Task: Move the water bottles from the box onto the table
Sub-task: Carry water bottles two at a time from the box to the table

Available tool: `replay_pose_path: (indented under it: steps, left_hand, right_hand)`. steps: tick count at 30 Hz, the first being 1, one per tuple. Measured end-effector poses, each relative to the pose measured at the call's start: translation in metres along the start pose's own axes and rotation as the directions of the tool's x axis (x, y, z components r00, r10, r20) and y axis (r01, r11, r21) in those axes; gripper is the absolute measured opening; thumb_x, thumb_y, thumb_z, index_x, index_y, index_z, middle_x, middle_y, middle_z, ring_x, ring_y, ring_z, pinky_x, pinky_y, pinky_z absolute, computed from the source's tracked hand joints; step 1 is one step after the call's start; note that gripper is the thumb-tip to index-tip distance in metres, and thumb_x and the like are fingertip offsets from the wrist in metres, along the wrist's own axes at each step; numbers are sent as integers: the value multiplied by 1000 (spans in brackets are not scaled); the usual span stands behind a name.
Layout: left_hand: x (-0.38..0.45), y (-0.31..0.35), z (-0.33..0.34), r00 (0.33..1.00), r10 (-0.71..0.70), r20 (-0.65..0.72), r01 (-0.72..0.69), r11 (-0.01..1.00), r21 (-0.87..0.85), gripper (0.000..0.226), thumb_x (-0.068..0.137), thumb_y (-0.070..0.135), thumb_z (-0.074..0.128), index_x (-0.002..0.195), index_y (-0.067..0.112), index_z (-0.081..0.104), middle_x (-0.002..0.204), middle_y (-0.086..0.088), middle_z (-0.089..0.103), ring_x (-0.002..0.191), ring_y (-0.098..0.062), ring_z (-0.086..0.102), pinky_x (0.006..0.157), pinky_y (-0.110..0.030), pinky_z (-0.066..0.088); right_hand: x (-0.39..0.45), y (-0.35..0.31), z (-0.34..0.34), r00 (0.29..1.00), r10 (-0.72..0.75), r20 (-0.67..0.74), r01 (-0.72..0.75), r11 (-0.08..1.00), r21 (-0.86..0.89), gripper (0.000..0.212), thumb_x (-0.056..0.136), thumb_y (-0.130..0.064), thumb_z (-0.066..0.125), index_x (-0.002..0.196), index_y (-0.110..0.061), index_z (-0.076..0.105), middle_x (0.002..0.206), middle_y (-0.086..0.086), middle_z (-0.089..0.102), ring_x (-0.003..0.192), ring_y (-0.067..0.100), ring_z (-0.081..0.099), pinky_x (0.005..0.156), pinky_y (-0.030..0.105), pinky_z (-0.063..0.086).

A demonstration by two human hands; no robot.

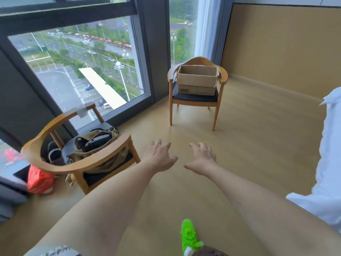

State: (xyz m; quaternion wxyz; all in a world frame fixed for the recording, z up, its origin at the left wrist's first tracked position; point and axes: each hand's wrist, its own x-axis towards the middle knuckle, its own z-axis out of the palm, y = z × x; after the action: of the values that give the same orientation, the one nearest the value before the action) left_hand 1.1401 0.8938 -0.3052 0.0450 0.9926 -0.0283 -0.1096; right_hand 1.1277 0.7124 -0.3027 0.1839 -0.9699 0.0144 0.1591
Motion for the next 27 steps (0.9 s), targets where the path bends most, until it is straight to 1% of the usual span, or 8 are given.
replay_pose_path:
  steps: [3, 6, 8, 12, 16, 19, 22, 27]
  left_hand:
    - [76, 9, -28, 999, 16, -50, -15, 1000, 12, 79, 86, 74, 47, 155, 37, 34, 161, -11, 36, 144, -38, 34, 108, -59, 36]
    - [143, 21, -56, 996, -2, -86, -6, 996, -89, 83, 81, 74, 45, 154, 37, 35, 160, -11, 37, 145, -37, 34, 109, -60, 35]
    - [178, 28, -63, 996, 7, -85, -16, 994, -105, 84, 78, 73, 44, 152, 36, 36, 158, -10, 39, 144, -36, 35, 109, -60, 35]
    - [246, 30, -61, 998, 58, -32, -59, 998, -38, 81, 80, 71, 45, 151, 34, 37, 157, -11, 40, 142, -37, 33, 111, -62, 32]
    - [346, 24, -68, 997, 67, -24, -68, 997, -44, 77, 82, 72, 45, 150, 34, 40, 154, -10, 42, 139, -35, 37, 106, -58, 38]
    - [389, 25, -77, 992, 117, -36, -117, 993, -5, 75, 83, 72, 45, 148, 34, 41, 151, -10, 44, 138, -35, 39, 103, -57, 39]
    - [471, 20, -91, 985, 165, -44, -166, 986, -5, 73, 85, 71, 47, 147, 33, 42, 150, -9, 44, 138, -34, 38, 102, -56, 39]
    - [594, 10, -131, 975, 219, -27, -219, 976, -12, 67, 85, 69, 47, 142, 33, 43, 135, -4, 47, 128, -30, 42, 90, -50, 39]
  right_hand:
    - [63, -1, -39, 1000, -3, -22, 3, 1000, -13, 90, 86, -50, 75, 160, -33, 25, 166, 7, 21, 150, 30, 24, 117, 45, 31]
    - [120, -3, -75, 999, -15, -44, 14, 1000, -26, 89, 88, -51, 75, 160, -34, 26, 166, 6, 23, 151, 30, 23, 118, 46, 31]
    - [152, -3, -89, 999, -17, -33, 16, 1000, -22, 89, 88, -53, 74, 160, -35, 26, 167, 6, 22, 152, 30, 21, 119, 47, 29]
    - [215, -1, -104, 1000, 3, -20, -4, 999, -45, 91, 86, -55, 75, 160, -36, 25, 168, 6, 21, 153, 31, 20, 119, 48, 28]
    - [300, -1, -119, 998, 56, -35, -57, 998, -32, 92, 85, -55, 76, 160, -37, 24, 168, 7, 20, 153, 32, 20, 119, 48, 28]
    - [336, -1, -129, 998, 67, -23, -67, 997, -39, 92, 86, -53, 76, 160, -37, 24, 168, 6, 19, 152, 32, 20, 119, 49, 29]
    - [413, -13, -145, 993, 102, -52, -103, 994, -27, 91, 87, -52, 76, 160, -36, 24, 168, 6, 20, 152, 32, 21, 119, 50, 30]
    - [524, -40, -185, 982, 179, -63, -180, 983, -15, 89, 86, -53, 76, 159, -38, 26, 168, 5, 21, 152, 31, 22, 116, 50, 31]
